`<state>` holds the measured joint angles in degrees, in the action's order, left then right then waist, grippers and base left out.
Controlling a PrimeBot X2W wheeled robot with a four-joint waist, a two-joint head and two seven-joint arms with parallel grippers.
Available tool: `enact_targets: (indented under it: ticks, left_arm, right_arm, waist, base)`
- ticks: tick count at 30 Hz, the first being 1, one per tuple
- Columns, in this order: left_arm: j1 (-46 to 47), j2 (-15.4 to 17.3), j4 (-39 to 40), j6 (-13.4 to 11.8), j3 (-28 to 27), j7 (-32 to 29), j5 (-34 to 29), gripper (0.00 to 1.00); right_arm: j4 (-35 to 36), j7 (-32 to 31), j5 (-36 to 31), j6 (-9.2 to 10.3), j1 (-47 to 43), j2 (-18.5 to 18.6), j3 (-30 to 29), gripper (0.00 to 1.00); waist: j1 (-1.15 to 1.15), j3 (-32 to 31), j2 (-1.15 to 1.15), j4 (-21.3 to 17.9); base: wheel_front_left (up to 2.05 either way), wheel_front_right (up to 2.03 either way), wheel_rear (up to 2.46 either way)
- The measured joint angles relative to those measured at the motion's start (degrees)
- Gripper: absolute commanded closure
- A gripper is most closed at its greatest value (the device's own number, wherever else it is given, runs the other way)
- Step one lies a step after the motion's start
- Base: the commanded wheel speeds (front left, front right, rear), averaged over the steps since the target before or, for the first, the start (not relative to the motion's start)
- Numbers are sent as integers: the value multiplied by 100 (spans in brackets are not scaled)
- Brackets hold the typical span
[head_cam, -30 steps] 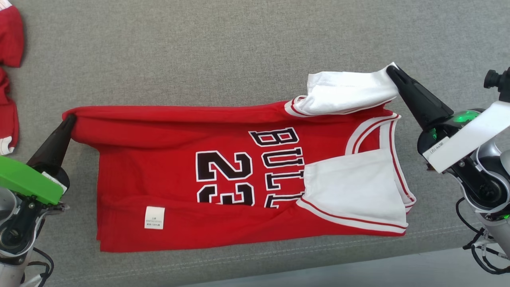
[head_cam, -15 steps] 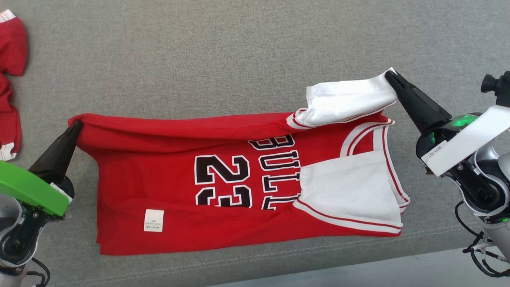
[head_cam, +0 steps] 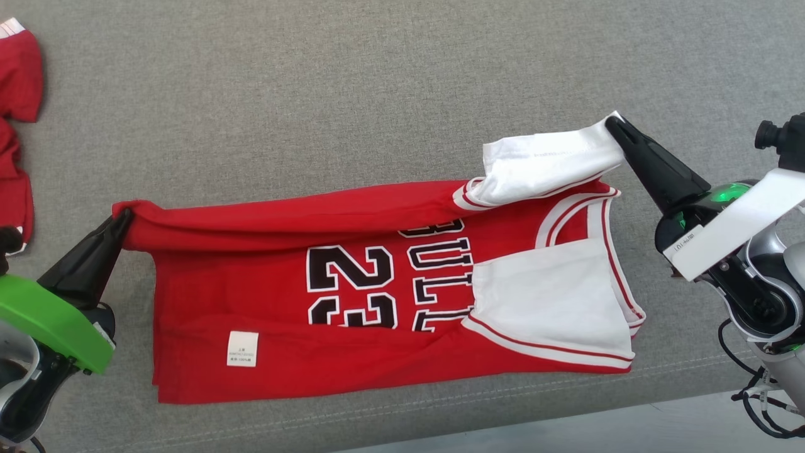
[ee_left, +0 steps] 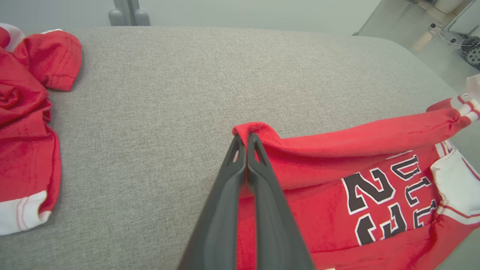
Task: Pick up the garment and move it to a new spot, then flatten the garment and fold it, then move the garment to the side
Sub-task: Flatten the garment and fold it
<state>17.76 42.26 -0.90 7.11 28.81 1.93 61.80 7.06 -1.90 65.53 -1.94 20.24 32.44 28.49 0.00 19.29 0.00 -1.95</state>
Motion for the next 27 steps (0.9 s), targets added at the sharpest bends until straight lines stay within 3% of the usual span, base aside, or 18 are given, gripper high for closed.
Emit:
enact_targets:
  ticks: [16,27]
  left_arm:
    - [82,149,-58,0,252,1021,-385,100]
    - [314,98,-327,1,494,1152,-610,100]
  right_arm:
    - [-7,167,-223,12,24,-18,-56,100]
    - [-208,346,-426,54,287,-189,-99,100]
  waist:
    - [0,32,0,29]
    - [0,154,0,78]
  base:
    - [0,0,0]
    - [0,0,0]
